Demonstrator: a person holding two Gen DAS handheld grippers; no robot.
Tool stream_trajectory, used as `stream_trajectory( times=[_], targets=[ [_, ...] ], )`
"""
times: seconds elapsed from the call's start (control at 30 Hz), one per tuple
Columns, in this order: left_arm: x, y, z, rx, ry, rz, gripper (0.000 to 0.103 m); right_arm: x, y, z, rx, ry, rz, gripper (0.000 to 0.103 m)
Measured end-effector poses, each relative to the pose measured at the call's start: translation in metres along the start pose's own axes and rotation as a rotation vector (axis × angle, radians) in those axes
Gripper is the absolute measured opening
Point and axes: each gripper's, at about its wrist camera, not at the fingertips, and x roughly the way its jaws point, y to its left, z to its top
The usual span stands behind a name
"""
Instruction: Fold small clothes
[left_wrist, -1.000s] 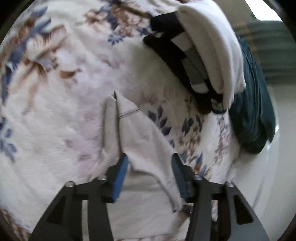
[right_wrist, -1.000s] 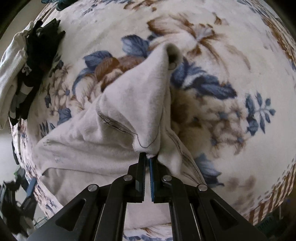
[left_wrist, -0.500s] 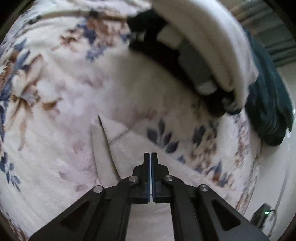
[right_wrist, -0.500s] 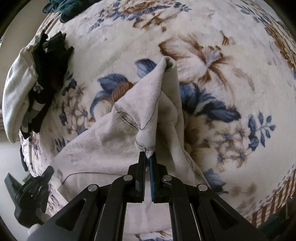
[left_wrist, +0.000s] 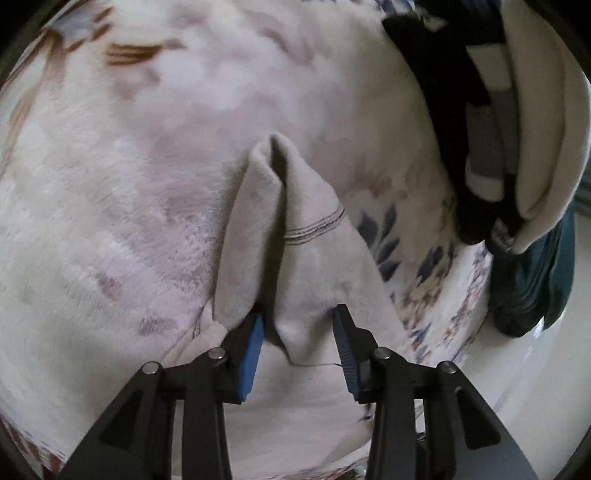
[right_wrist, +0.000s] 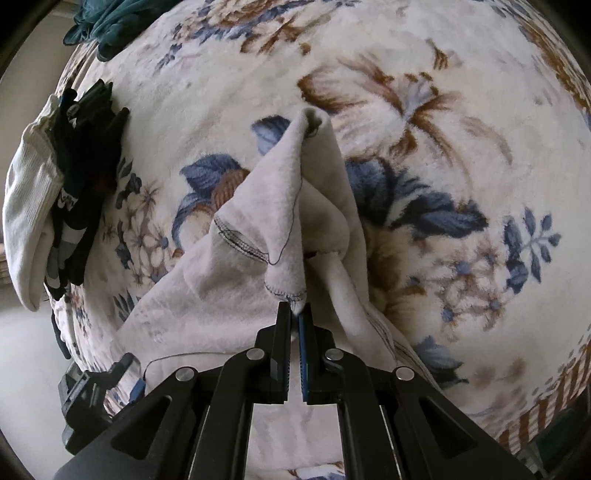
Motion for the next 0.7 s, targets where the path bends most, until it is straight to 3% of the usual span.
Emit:
stream_trajectory(
  times=[0.13, 0.17, 0.2, 0.37, 0.57, 0.7],
  targets=[
    [-0.002, -0.004, -0.004, 0.012, -0.045, -0.005, 0.034, 0.001, 0.003, 0.003, -0.009, -0.008, -0.008, 0.004],
    [-0.006, -0.007, -0.007, 0.027, -0.084, -0.007, 0.023, 0.001, 0.003, 0.003, -0.007, -0.007, -0.009, 0.004],
    [-0.010, -0.011, -0.010, 0.046, -0.114, -0.001, 0.002, 0.001, 0.003, 0.003, -0.007, -0.006, -0.008, 0.004],
    [-0.043, -0.030, -0.026, 0.125, -0.251, -0.041, 0.002, -0.002, 0.003, 0.002, -0.026, -0.014, -0.001, 0.004],
    [-0.074, -0.027, -0.062, 0.169, -0.286, -0.066, 0.002, 0.001, 0.000, 0.000, -0.081, -0.015, -0.019, 0.004],
    [-0.069, -0.003, -0.082, 0.155, -0.272, -0.030, 0.002, 0.007, -0.003, -0.003, -0.125, 0.013, -0.038, 0.004]
  ],
)
